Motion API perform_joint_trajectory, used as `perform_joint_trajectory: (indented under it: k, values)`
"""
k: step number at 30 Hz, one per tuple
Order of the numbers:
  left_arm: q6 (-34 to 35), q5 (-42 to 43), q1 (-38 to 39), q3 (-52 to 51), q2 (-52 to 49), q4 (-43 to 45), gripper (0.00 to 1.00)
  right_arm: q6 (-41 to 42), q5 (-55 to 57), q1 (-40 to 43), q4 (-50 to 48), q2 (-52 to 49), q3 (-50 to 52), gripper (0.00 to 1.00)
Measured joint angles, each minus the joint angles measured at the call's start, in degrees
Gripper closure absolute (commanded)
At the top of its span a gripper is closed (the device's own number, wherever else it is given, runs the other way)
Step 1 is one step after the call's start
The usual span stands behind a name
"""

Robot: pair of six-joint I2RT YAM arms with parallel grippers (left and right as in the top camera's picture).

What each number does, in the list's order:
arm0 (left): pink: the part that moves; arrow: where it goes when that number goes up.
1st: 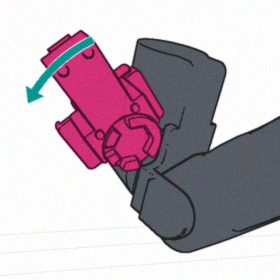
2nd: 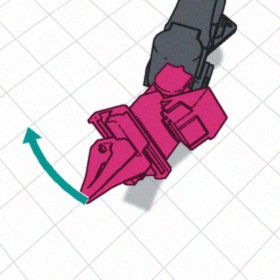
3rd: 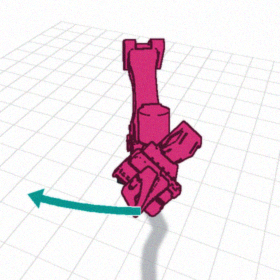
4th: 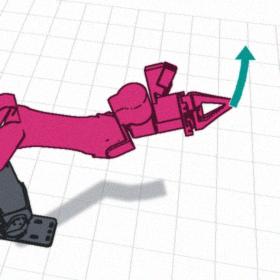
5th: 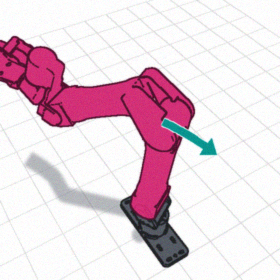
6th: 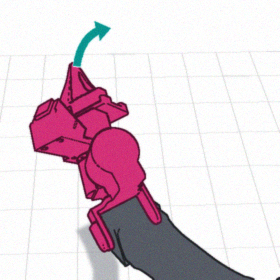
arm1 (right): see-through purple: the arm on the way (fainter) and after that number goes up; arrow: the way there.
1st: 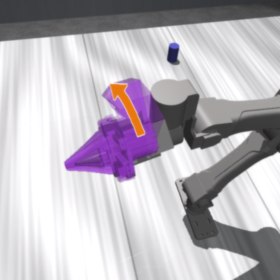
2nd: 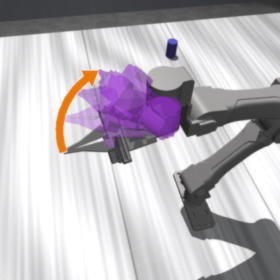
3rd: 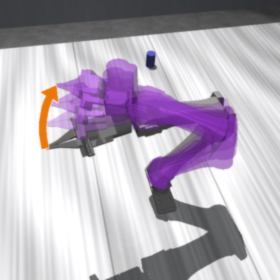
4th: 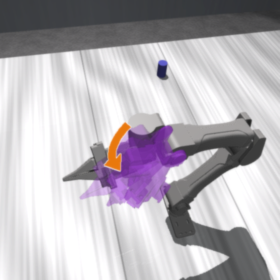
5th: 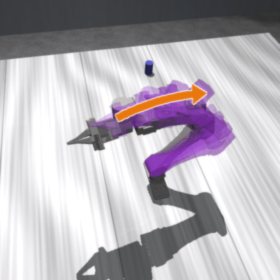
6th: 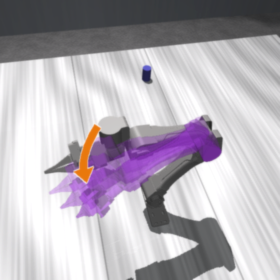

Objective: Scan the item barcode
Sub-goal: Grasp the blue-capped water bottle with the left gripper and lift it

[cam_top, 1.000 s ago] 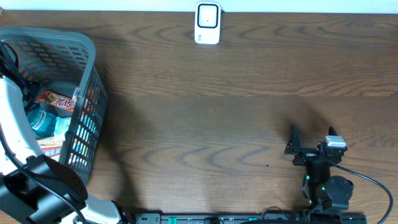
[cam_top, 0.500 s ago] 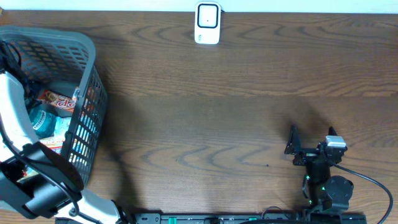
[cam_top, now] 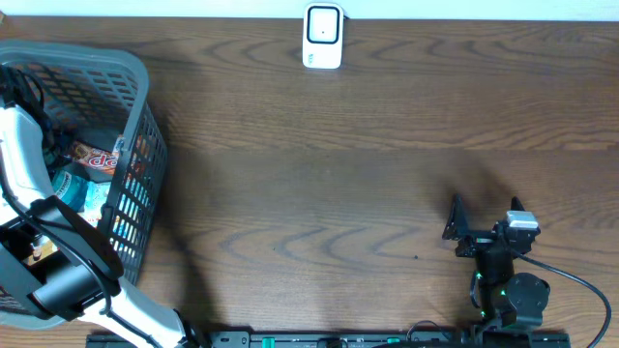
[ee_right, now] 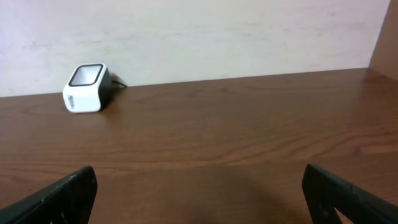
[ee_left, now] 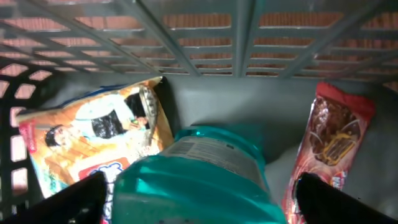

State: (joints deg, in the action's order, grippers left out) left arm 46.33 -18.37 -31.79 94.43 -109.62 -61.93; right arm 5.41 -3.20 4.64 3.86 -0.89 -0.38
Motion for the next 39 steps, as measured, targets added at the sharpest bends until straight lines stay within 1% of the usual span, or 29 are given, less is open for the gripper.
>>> perform_joint_trajectory:
  k: [2,3,6,8,13,17,28,35,39]
  values:
    - [0.2,-0.2,0.0,0.1,0.0,-0.2,0.32,0.0,0.0,0.0,0.0,0.0,0.0,0.01]
    - [-0.1,0.1,0.0,0.2,0.0,0.1,0.37,0.0,0.0,0.0,0.0,0.0,0.0,0.01]
    - [-1.1,-0.2,0.0,0.2,0.1,0.3,0.48,0.0,0.0,0.0,0.0,0.0,0.0,0.01]
    - [-1.7,-0.2,0.0,0.2,0.3,0.3,0.52,0.0,0.0,0.0,0.0,0.0,0.0,0.01]
    - [-3.5,0.5,0.0,0.2,0.9,-0.1,0.53,0.0,0.0,0.0,0.0,0.0,0.0,0.01]
    - [-4.4,0.8,0.0,0.2,3.7,-0.1,0.53,0.0,0.0,0.0,0.0,0.0,0.0,0.01]
    - [-4.6,1.4,0.0,0.2,24.5,2.4,0.53,0.0,0.0,0.0,0.0,0.0,0.0,0.01]
    - [-4.6,2.3,0.0,0.2,31.8,3.4,0.53,0.0,0.0,0.0,0.0,0.0,0.0,0.01]
    - [-4.6,6.3,0.0,0.2,35.3,4.8,0.53,0.0,0.0,0.0,0.0,0.0,0.0,0.01]
